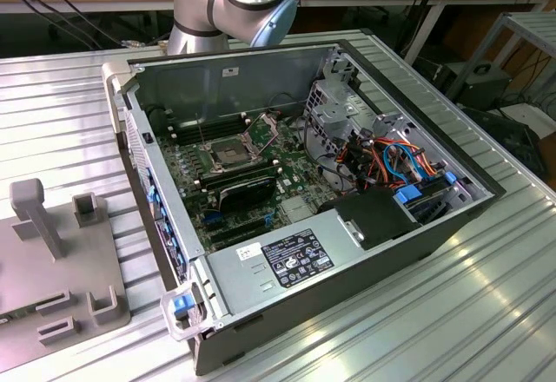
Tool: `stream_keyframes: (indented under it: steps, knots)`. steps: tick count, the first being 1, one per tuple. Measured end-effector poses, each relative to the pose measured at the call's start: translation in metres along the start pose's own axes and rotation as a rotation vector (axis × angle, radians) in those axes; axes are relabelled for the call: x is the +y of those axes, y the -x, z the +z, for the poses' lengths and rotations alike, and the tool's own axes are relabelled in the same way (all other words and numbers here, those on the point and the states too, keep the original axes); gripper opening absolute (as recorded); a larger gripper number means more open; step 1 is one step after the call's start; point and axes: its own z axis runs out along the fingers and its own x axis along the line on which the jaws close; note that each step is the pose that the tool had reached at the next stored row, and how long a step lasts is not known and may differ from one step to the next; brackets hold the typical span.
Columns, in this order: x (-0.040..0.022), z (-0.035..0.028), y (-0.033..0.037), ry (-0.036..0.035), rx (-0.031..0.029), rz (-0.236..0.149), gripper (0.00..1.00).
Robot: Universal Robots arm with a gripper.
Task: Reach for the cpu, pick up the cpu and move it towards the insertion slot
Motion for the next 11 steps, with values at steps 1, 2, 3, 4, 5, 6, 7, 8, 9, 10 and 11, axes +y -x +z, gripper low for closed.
stream_keyframes:
  steps: [1,2,3,4,5,6,7,8,9,10,11]
  knots:
    - [0.0000,0.0000,0.0000,-0.0001,0.0001,0.000,0.29]
    - [0.0000,0.0000,0.0000,0.0000,0.0000,0.000,0.36]
    - [0.0000,0.0000,0.0000,0.0000,0.0000,-0.001,0.36]
    - [0.0000,0.0000,0.0000,0.0000,0.0001,-0.001,0.36]
    - [0.0000,0.0000,0.0000,-0.0001,0.0001,-0.001,0.42]
    - [0.0000,0.0000,0.0000,0.0000,0.0001,-0.001,0.48]
    - [0.0000,0.0000,0.0000,-0.0001,0.0001,-0.001,0.54]
    - [0.0000,0.0000,0.0000,-0.0001,0.0001,-0.002,0.60]
    - [0.0000,0.0000,0.0000,0.0000,0.0001,-0.002,0.60]
    - [0.0000,0.0000,0.0000,0.0000,0.0001,-0.002,0.65]
    - [0.0000,0.0000,0.0000,-0.0001,0.0001,-0.002,0.72]
